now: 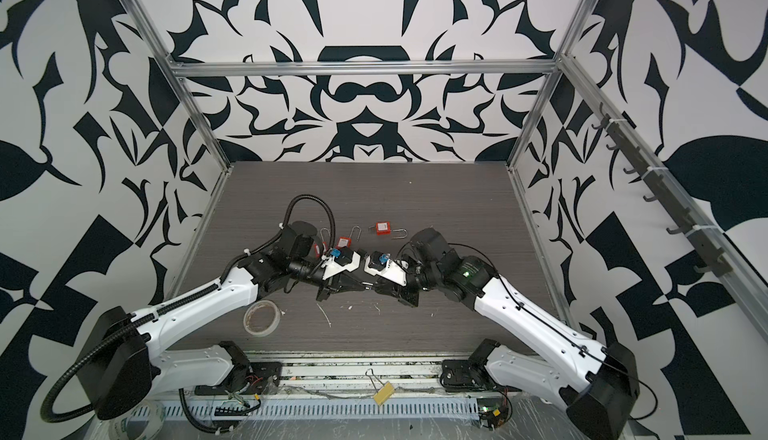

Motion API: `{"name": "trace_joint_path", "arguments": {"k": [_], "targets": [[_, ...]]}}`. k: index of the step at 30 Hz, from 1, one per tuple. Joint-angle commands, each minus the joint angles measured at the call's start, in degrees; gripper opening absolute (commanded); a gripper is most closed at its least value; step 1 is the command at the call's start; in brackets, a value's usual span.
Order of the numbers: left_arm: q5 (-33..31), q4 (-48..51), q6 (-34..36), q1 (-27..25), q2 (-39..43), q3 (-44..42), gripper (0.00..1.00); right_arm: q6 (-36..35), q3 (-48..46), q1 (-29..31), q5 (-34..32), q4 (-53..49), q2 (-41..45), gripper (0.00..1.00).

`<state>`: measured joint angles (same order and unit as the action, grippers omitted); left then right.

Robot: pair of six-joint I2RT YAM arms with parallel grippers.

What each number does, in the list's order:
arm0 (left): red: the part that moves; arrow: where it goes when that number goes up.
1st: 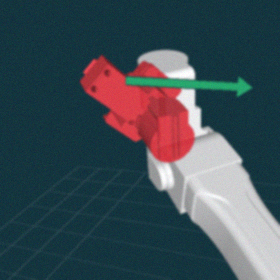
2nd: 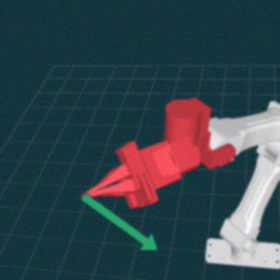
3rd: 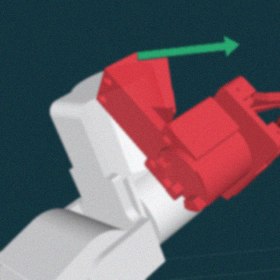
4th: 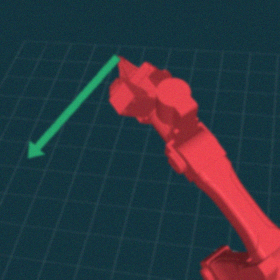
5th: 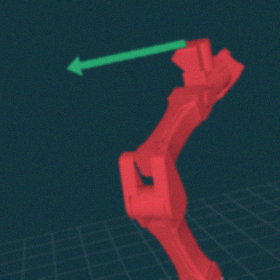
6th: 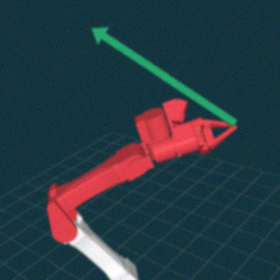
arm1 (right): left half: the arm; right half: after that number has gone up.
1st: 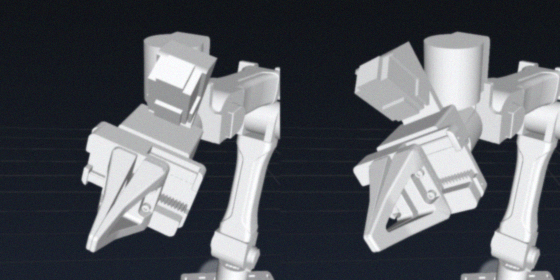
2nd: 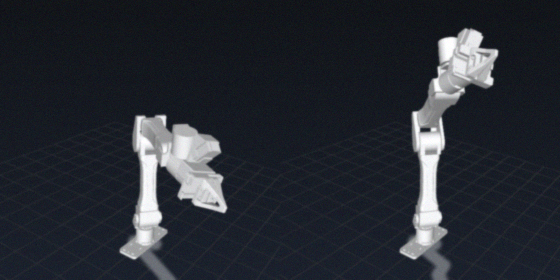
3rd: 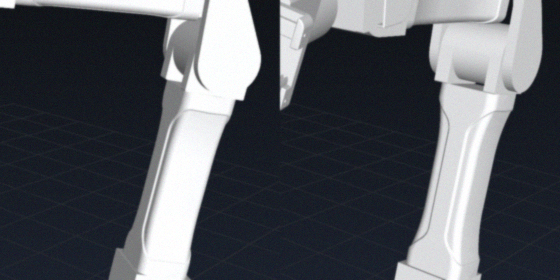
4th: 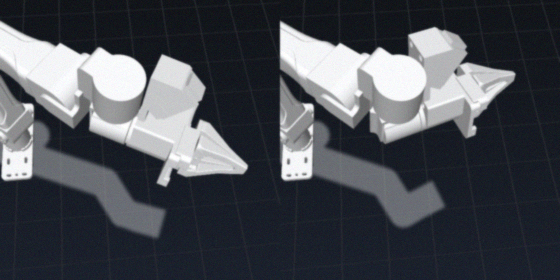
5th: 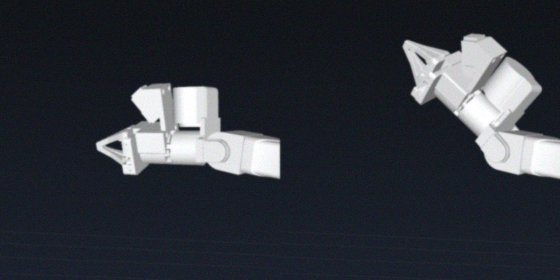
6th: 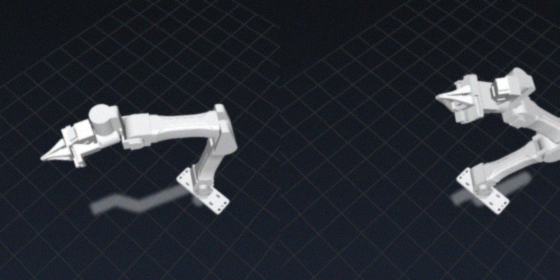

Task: Lock with the key

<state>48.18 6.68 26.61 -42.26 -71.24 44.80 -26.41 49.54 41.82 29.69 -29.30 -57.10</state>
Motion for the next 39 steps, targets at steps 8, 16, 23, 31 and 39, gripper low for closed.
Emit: {"name": "trace_joint_path", "arguments": {"k": [8,16,23,31,39], "targets": [[4.4,0.8,1.3,0.6,0.8,2.1,0.0,1.8,0.4,-0.7,-0.3,-0.7,2.9,0.39],[4.2,0.1,1.2,0.6,1.0,2.6,0.0,3.6,1.6,-0.7,5.3,-1.2,-0.1,0.37],[3.9,-0.2,1.3,0.6,2.0,1.9,0.0,3.7,1.4,-0.7,5.9,-1.6,0.4,0.21],[4.2,-0.1,1.6,0.5,1.9,2.1,0.0,3.6,2.5,-0.7,6.8,-1.3,0.6,0.04],[3.2,-2.1,1.5,-3.9,-1.3,3.5,0.0,3.7,4.2,-0.7,8.6,5.4,-2.4,0.0]]}}
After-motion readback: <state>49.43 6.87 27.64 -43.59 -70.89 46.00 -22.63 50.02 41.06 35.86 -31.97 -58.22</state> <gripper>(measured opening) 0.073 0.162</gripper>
